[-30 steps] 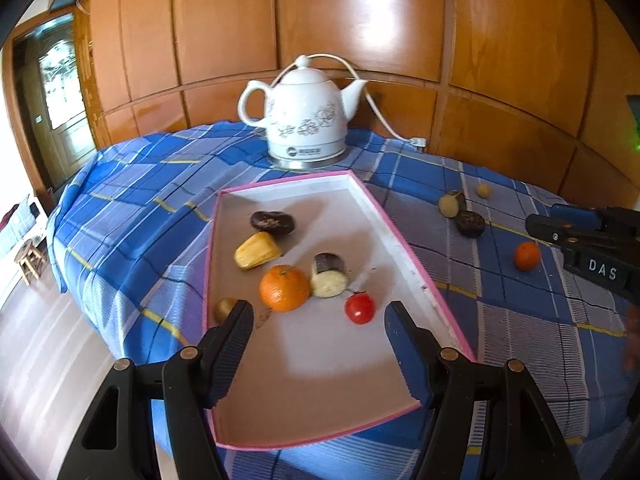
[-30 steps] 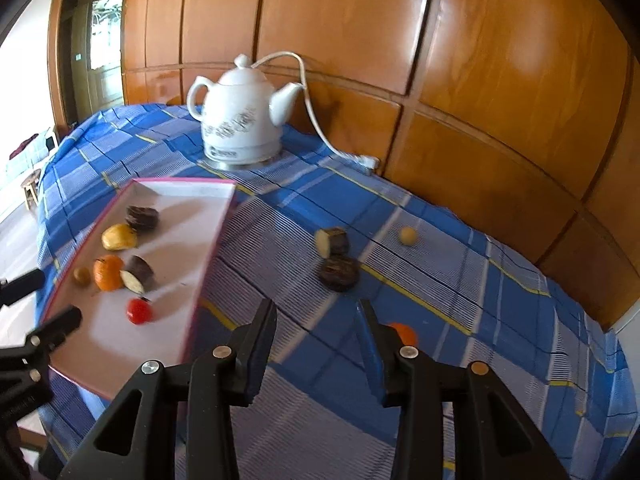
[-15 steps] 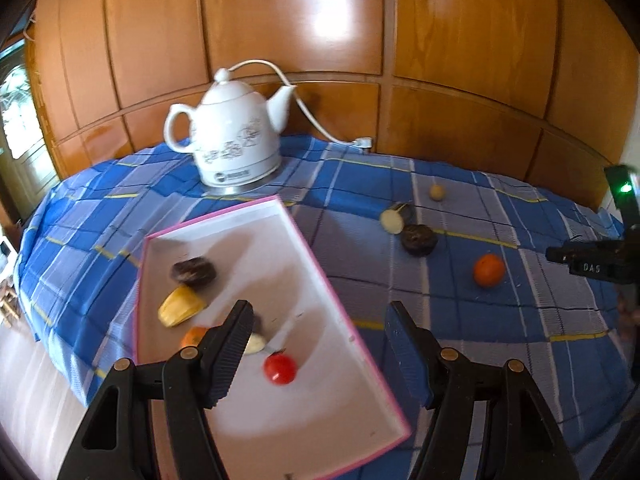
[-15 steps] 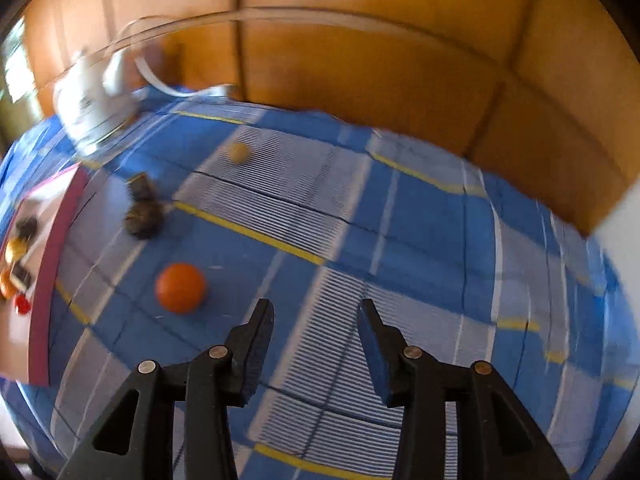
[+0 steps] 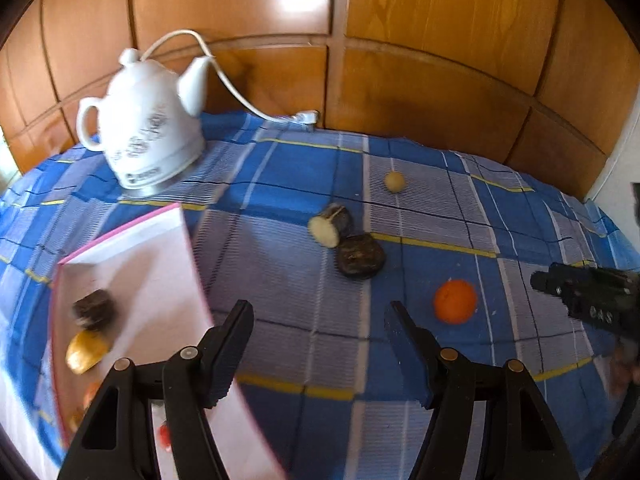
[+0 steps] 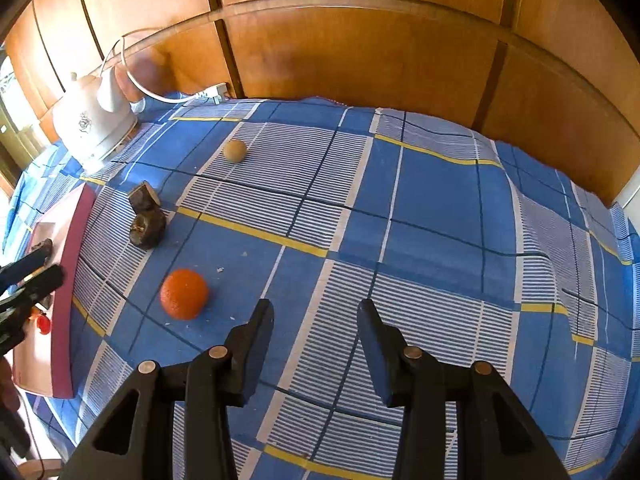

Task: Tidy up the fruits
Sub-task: 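Reach the left tool to the dark brown round fruit and grasp it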

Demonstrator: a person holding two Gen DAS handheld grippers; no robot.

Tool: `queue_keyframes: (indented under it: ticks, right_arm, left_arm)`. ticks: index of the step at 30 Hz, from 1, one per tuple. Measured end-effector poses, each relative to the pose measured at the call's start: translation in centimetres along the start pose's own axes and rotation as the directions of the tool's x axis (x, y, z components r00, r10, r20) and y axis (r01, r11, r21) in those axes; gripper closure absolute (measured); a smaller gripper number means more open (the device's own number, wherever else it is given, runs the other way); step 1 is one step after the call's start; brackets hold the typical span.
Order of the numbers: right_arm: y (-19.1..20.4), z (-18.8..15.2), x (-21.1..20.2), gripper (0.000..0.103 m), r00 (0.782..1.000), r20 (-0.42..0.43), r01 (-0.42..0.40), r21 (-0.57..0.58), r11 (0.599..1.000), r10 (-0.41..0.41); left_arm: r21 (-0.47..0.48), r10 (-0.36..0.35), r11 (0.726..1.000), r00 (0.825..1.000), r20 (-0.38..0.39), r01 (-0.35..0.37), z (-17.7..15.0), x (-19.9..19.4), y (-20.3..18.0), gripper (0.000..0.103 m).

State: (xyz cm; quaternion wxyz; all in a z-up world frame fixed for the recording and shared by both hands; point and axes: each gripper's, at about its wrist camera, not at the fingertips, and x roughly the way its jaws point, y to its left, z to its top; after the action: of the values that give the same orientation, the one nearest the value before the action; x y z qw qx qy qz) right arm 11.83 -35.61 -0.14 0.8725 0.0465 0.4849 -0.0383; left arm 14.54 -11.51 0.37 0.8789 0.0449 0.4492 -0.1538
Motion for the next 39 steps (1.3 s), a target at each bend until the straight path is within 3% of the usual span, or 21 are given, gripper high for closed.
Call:
queue_keyframes:
  ticks: [17, 19, 21, 25, 30, 33, 39]
  right_arm:
    - [1.0, 0.6, -0.4, 0.059, 0.999, 0.000, -0.043, -0.014, 0.999, 0.043]
    - [1.1, 0.6, -0.4, 0.059, 0.999, 0.001, -0.042, -0.016, 0.999, 0.042]
    - [1.0, 0.6, -0.4, 0.059, 0.999, 0.000, -0.037, -0.016, 0.999, 0.037]
    - [0.6, 0.5, -0.4, 0.059, 1.000, 0.001, -0.029, -0.007, 1.000, 0.029]
    - [0.2, 0.5, -0.3, 0.059, 1.000, -0.004, -0.021, 0.006, 1.000, 0.021]
    - [0.2, 0.4, -0.1, 0.059, 0.999, -0.012, -0.034, 0.006, 0.999, 0.034]
    - [0.5, 0.1, 0.8, 0.059, 0.998, -0.029, -0.055, -0.006, 0.998, 0.055]
  left_arm:
    - [-0.132, -0.018, 0.991, 0.992, -0.124, 0.002, 3.7, 10.1, -1.7, 0.035]
    - [-0.092, -0.015, 0.996, 0.994, -0.109, 0.004, 3.7, 10.3, -2.3, 0.051]
    - [-0.078, -0.033, 0.997, 0.994, -0.102, 0.025, 3.6, 10.1, -2.5, 0.057]
    - [-0.064, -0.057, 0.997, 0.992, -0.110, 0.050, 2.0, 8.4, -2.5, 0.057]
    - [0.007, -0.034, 0.999, 0.996, -0.082, 0.034, -2.3, 5.3, -3.1, 0.057]
    - [0.054, -0.022, 0.998, 0.999, -0.031, 0.024, -5.2, 3.4, -3.8, 0.056]
    - [0.105, -0.007, 0.995, 0.998, 0.059, 0.001, -7.6, 3.1, -4.3, 0.056]
